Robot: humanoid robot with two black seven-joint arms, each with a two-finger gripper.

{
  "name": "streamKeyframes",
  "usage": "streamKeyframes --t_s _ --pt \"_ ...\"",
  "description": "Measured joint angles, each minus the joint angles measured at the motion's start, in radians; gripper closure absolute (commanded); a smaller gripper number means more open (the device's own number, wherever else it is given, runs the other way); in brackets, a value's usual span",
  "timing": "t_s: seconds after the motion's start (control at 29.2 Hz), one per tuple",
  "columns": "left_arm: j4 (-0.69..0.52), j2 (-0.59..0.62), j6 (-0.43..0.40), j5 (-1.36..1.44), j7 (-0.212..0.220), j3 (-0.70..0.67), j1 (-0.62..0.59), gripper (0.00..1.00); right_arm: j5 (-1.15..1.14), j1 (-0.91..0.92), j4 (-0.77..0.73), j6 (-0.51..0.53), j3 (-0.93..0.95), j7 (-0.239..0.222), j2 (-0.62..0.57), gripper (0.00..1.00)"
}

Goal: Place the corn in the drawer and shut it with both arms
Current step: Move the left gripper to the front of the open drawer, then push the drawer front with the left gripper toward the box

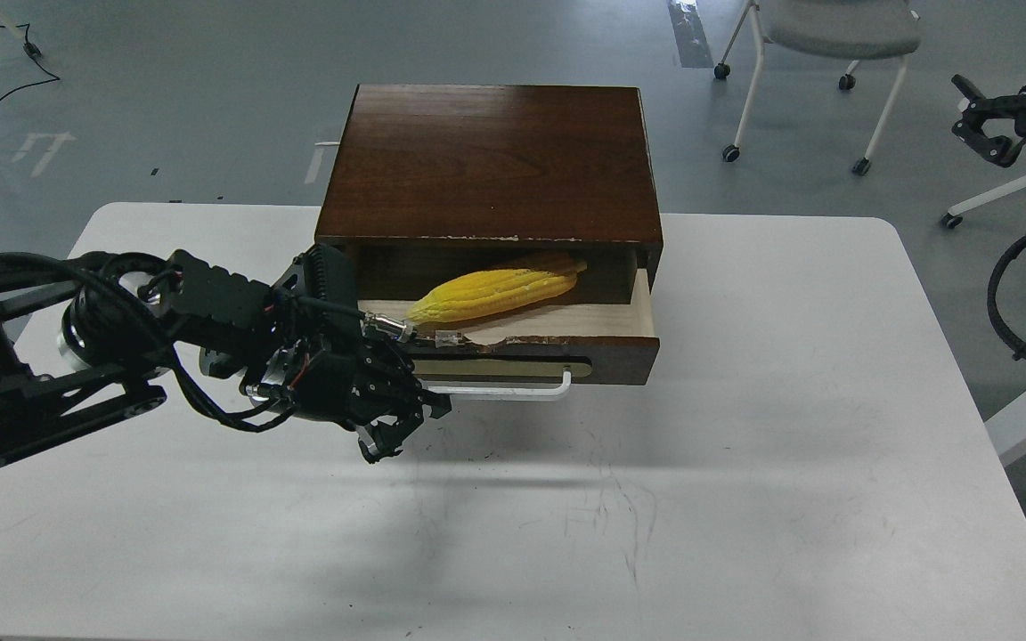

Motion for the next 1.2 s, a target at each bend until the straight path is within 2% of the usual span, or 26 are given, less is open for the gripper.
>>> streamKeyframes --t_s 0.45,0.75,1.2 --pt "0.095 -0.019 0.001 -0.001 0.000 -0.002 -0.009 1.00 -0.005 0.000 -0.002 0.000 -0.001 0.000 0.000 0.00" --pt "0.206 -0.074 0.003 -0.001 -0.001 -0.004 -0.021 1.00 -0.009 0.002 -0.008 0.000 -0.003 0.000 -0.008 0.00" --pt "0.276 -0.081 0.065 0.000 0.000 -0.012 -0.028 1.00 -0.009 0.002 -0.008 0.000 -0.005 0.000 -0.008 0.00"
